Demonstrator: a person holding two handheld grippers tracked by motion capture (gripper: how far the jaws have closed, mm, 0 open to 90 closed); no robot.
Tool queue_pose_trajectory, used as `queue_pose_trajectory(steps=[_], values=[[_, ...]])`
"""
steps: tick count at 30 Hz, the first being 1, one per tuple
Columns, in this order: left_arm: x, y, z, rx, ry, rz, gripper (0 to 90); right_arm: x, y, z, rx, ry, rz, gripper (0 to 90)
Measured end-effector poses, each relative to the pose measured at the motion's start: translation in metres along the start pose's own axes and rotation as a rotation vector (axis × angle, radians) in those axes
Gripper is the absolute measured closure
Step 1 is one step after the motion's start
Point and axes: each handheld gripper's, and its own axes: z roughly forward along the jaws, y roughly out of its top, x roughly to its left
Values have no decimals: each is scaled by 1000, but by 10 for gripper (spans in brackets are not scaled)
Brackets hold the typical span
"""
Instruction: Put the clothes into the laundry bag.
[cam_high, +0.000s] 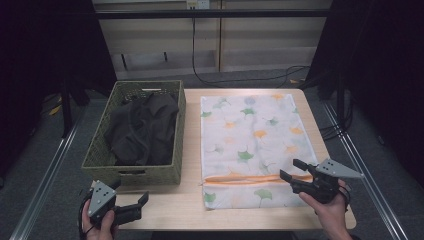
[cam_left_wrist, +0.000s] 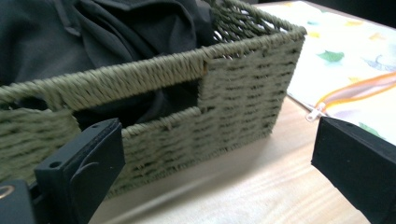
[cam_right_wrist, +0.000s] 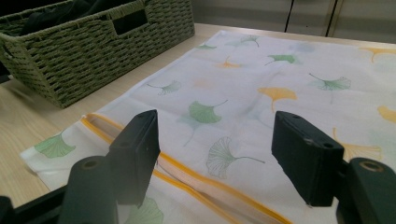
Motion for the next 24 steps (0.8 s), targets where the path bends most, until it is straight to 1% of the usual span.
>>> queue_pose_trajectory(steps=[1,2,3,4,5,6,8,9,10,12,13,15,16,18,19,20,21,24], values=[[0,0,0,5,-6,7,20,-1,0,0,2,-1,2,322],[0,0,0,-3,-1,-6,22,-1,0,0,4,-8,6,322],[0,0,-1,-11,5,-13,20,-2,0,0,3,-7,11,322],[1,0,-1,-12,12,-10,20,-3,0,0,0,-6,14,322],[1,-1,-1,-23,6,-22,20,-4,0,0,0,-5,16,322],[0,-1,-1,-26,15,-29,20,-5,0,1,1,-9,16,322],[2,-1,0,-26,-2,-53,21,-5,0,1,3,-8,23,325],[2,-1,0,-24,-15,-57,24,-5,0,1,5,-9,24,328],[2,-1,1,-29,-16,-63,25,-5,0,1,8,-3,23,338],[2,-1,1,-33,-16,-61,26,-4,1,2,27,14,15,342],[2,-1,1,-31,-15,-59,26,-3,1,3,30,15,12,343],[2,-1,0,-37,-31,-66,26,-1,2,4,52,35,-6,342],[2,-2,0,-31,-38,-61,25,0,3,5,62,47,-17,340],[2,-2,-1,-27,-40,-57,26,2,5,9,100,75,-27,332],[1,-2,-1,-30,-33,-57,26,2,6,11,110,88,-39,330],[0,-2,-1,-22,-31,-51,26,2,7,13,128,97,-40,328],[0,-2,-1,-26,-38,-53,26,2,8,16,144,111,-43,322],[-1,-2,-2,-24,-44,-40,26,0,11,26,194,137,-49,303]])
